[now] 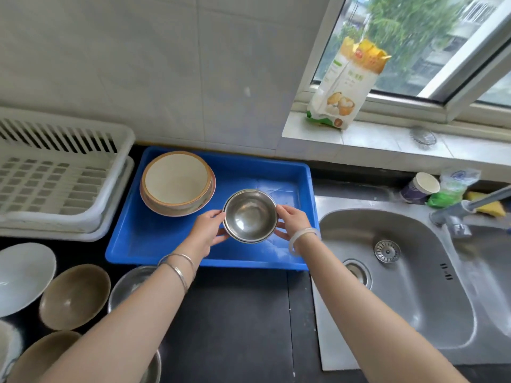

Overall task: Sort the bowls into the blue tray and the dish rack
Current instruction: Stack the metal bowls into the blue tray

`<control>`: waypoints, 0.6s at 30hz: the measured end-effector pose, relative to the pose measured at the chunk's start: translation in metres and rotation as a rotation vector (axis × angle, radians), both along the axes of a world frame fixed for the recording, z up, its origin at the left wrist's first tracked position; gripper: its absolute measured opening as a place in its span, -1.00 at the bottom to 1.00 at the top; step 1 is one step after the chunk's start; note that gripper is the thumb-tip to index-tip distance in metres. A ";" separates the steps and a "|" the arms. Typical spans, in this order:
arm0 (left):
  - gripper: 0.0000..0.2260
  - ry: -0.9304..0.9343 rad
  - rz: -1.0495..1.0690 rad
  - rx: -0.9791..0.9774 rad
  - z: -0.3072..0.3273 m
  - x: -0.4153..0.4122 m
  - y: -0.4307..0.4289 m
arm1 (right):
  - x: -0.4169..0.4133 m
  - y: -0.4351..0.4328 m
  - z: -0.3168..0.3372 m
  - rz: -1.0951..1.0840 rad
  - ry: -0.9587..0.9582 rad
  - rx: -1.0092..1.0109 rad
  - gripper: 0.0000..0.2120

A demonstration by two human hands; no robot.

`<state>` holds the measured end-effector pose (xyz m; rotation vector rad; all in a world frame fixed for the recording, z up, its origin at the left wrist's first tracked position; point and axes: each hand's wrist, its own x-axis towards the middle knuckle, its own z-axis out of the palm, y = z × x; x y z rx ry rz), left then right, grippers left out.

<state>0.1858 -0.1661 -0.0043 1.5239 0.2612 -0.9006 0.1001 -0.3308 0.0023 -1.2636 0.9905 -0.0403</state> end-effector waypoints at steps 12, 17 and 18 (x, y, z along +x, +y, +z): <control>-0.72 0.102 0.163 -0.078 -0.044 0.022 -0.019 | 0.028 -0.015 -0.045 0.008 0.046 0.076 -0.80; -0.78 0.212 0.227 -0.120 -0.050 0.022 -0.024 | 0.038 -0.014 -0.057 -0.050 0.065 0.077 -0.84; -0.78 0.241 0.252 -0.139 -0.050 0.023 -0.026 | 0.041 -0.014 -0.059 -0.071 0.065 0.078 -0.85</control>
